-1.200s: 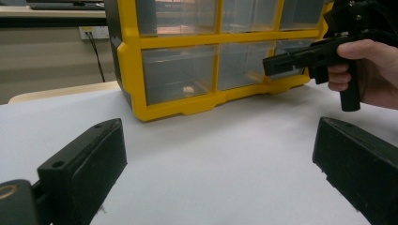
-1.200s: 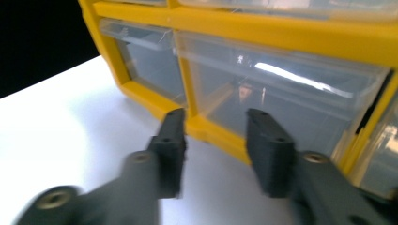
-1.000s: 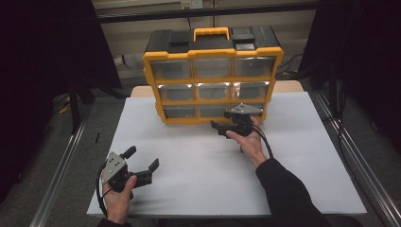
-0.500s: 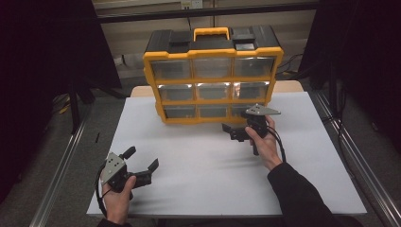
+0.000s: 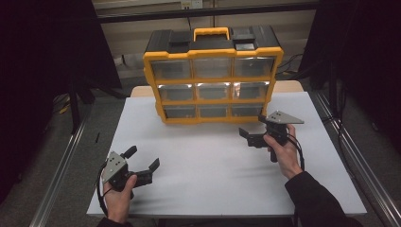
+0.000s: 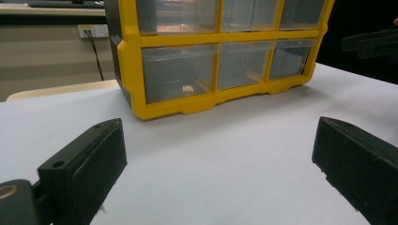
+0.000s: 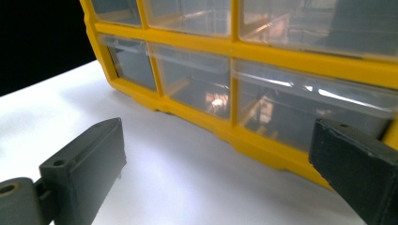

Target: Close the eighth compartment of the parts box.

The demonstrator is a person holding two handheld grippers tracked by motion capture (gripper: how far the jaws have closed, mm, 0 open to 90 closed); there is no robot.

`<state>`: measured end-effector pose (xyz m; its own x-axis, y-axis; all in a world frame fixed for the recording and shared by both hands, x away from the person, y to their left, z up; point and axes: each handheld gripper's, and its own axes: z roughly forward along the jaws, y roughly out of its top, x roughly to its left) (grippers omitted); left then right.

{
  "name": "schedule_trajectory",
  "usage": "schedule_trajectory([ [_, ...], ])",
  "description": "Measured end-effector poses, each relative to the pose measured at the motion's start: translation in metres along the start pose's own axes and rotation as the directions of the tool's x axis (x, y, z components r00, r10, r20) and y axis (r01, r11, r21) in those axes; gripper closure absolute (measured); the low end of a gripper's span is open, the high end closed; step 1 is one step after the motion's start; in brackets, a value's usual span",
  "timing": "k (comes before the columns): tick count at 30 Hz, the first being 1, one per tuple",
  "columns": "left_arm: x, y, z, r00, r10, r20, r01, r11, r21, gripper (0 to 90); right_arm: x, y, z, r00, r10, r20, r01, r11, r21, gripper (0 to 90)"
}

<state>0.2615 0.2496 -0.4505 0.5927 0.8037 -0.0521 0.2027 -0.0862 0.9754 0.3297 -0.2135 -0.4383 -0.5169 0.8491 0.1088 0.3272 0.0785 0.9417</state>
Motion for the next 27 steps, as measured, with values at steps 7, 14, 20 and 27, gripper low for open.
schedule_trajectory([
  [7, -0.001, -0.001, 0.001, 1.0, -0.001, -0.005, 0.001, 1.0, 0.009, 3.1, -0.007, -0.006, -0.022, 0.9997, -0.002, 0.024, 0.002, 1.0, -0.015, 2.8],
  [14, 0.0, -0.001, 0.0, 1.0, 0.007, -0.001, -0.007, 0.9999, 0.011, 3.1, -0.012, -0.017, -0.053, 0.998, -0.008, 0.063, 0.011, 0.999, -0.034, 2.5],
  [20, 0.001, -0.001, 0.0, 0.9999, -0.004, -0.013, 0.004, 0.9999, 0.012, 3.1, -0.016, -0.026, -0.077, 0.9946, -0.01, 0.103, 0.015, 0.998, -0.055, 2.6],
  [27, 0.002, -0.001, 0.0, 0.9999, -0.001, -0.014, 0.001, 0.9999, 0.015, 3.1, -0.018, -0.037, -0.103, 0.9854, -0.034, 0.167, 0.048, 0.995, -0.083, 3.5],
])
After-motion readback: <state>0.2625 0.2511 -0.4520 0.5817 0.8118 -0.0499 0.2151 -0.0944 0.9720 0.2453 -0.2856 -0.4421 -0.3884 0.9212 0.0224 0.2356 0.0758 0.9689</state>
